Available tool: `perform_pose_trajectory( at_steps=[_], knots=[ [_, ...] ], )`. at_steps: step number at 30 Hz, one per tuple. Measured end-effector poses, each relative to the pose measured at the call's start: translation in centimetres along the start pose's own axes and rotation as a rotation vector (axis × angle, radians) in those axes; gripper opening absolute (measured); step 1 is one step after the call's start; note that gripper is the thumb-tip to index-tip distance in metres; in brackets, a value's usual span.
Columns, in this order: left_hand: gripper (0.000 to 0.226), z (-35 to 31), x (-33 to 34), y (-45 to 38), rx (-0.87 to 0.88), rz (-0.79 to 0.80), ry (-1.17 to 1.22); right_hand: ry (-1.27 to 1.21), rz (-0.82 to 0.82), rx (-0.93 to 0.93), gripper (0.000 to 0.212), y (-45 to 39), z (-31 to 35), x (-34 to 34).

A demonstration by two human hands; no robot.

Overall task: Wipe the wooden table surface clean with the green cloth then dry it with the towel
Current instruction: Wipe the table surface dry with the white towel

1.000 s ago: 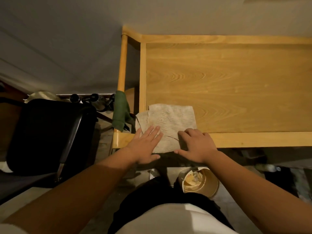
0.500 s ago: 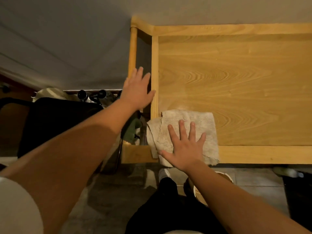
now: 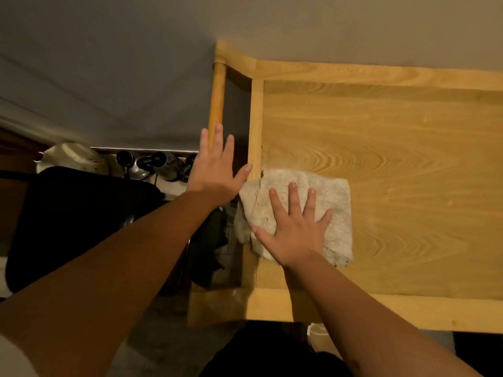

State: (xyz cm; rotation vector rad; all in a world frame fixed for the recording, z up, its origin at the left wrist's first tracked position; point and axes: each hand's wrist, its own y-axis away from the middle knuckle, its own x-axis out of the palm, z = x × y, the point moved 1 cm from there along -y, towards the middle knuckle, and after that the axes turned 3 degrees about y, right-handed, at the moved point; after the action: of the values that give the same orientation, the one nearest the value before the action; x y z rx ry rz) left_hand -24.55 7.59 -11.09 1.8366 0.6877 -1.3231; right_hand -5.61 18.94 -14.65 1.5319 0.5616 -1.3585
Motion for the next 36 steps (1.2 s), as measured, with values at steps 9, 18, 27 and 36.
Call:
perform_pose_trajectory(
  at_steps=[9, 18, 27, 36],
  knots=[
    [0.091, 0.4, 0.3, -0.2, 0.059, 0.003, 0.046, -0.023, -0.081, 0.049, 0.09, -15.9, 2.3, -4.8],
    [0.09, 0.3, 0.1, -0.3, 0.064, 0.032, -0.014, 0.015, -0.126, 0.033, 0.097, -27.8, 4.1, -9.5],
    [0.091, 0.7, 0.9, -0.2, 0.065, -0.024, 0.013, 0.065, -0.105, 0.04, 0.09, -30.2, 4.7, -10.9],
    [0.089, 0.8, 1.4, -0.9, 0.068, 0.005, -0.104, 0.052, -0.08, -0.05, 0.069, -21.1, 4.8, -7.5]
  ],
)
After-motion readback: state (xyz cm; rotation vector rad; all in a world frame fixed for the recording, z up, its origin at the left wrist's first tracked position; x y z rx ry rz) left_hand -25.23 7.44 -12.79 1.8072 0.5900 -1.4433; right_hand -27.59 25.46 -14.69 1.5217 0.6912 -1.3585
